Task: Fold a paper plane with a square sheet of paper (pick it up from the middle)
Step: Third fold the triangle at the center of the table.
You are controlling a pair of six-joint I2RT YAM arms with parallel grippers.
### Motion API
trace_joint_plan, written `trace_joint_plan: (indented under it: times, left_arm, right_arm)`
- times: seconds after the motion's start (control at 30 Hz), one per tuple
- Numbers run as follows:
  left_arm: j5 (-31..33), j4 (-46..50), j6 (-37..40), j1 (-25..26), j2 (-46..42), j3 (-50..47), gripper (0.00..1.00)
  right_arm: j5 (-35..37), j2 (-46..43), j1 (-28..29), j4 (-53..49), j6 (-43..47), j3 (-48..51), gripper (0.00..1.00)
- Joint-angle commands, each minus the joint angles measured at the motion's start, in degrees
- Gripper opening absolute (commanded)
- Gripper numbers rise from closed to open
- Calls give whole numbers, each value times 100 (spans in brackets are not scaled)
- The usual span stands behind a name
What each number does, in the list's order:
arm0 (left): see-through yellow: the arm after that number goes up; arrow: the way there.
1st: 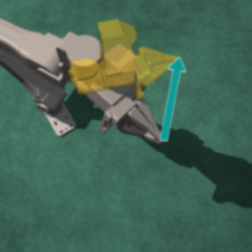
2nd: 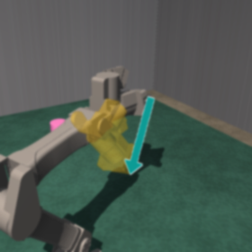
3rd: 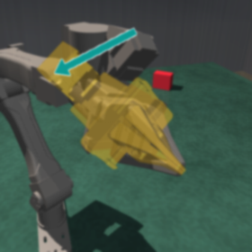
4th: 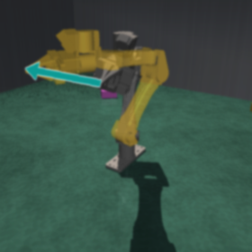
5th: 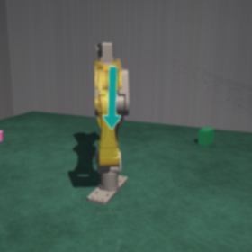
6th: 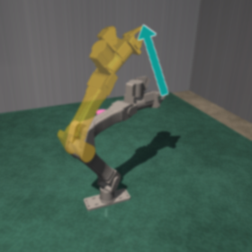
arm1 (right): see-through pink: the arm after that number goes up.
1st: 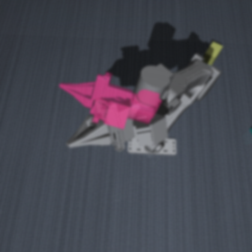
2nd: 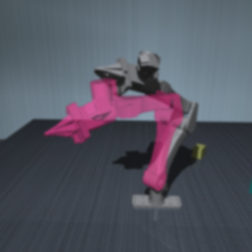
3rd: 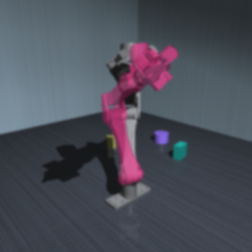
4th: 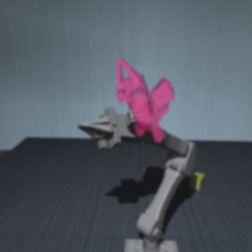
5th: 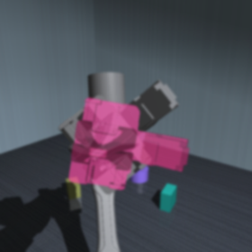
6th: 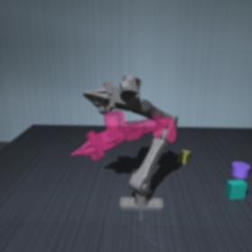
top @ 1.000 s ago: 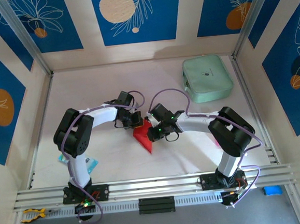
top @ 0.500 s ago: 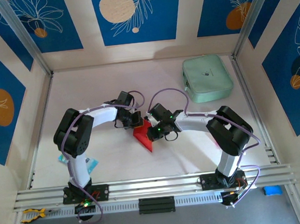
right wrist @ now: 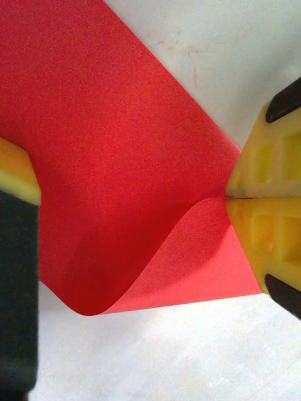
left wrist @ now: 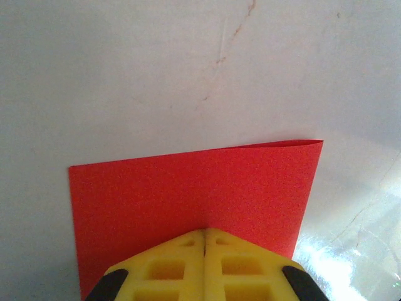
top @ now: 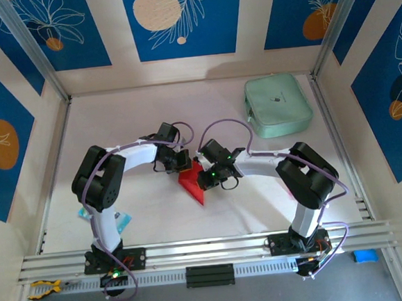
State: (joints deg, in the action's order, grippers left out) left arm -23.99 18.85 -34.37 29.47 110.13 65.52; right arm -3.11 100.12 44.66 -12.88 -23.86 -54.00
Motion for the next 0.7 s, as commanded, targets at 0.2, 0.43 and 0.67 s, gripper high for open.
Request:
trace_joint_plan:
  times: [0.2, 0.43, 0.67]
  left_arm:
    - [61, 187, 61, -22, 236, -39, 7]
    - [52, 188, 54, -22, 229, -11, 8]
    - [72, 333, 120, -26, 95, 258, 12]
  right_arm:
    - [-66, 158, 51, 13, 3, 21, 0]
    - [-75, 220, 51, 26, -23, 56, 0]
    - [-66, 227, 51, 57, -53, 131, 0]
